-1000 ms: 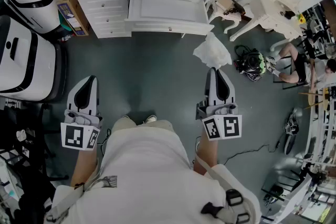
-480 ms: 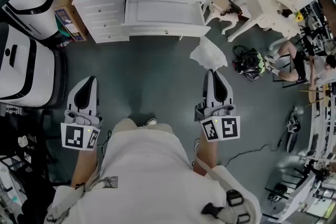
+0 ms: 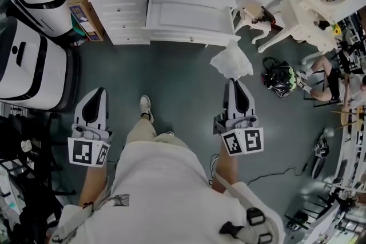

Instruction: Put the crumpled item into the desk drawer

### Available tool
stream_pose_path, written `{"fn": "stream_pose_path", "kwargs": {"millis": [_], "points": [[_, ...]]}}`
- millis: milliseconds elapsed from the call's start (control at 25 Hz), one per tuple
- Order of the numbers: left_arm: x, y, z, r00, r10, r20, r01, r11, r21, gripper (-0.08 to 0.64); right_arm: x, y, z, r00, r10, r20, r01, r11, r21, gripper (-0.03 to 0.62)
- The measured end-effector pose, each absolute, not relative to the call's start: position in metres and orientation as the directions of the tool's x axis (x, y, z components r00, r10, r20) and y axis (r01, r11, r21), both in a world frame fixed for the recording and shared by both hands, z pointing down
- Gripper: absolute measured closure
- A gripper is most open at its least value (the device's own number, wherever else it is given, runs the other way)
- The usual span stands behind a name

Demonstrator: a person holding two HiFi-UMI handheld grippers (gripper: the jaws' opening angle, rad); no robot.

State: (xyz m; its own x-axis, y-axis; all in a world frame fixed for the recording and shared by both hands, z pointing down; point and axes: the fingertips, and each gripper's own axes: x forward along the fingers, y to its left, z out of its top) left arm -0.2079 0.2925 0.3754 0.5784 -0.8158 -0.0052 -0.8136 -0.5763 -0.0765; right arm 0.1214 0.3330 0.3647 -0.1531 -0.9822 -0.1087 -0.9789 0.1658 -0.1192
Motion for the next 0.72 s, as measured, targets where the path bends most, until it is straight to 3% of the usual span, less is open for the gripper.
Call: {"fn": "stream_pose_path", "kwargs": {"millis": [320, 720], "points": [[-0.178, 0.208, 0.403, 0.640, -0.768, 0.019, -0.768, -0.641, -0.014, 0.544, 0.129, 0.267, 0.375, -0.122, -0.991, -0.054, -0.985, 0.128, -0.114, 0.575], [-0.144, 0.020, 0.387, 0.703, -0.708, -0.071, -0.706, -0.706, 0.048, 0.543, 0.137, 0.109, 0.337, -0.096, -0.995, -0.020, -0.995, 0.097, -0.020, 0.575]]}}
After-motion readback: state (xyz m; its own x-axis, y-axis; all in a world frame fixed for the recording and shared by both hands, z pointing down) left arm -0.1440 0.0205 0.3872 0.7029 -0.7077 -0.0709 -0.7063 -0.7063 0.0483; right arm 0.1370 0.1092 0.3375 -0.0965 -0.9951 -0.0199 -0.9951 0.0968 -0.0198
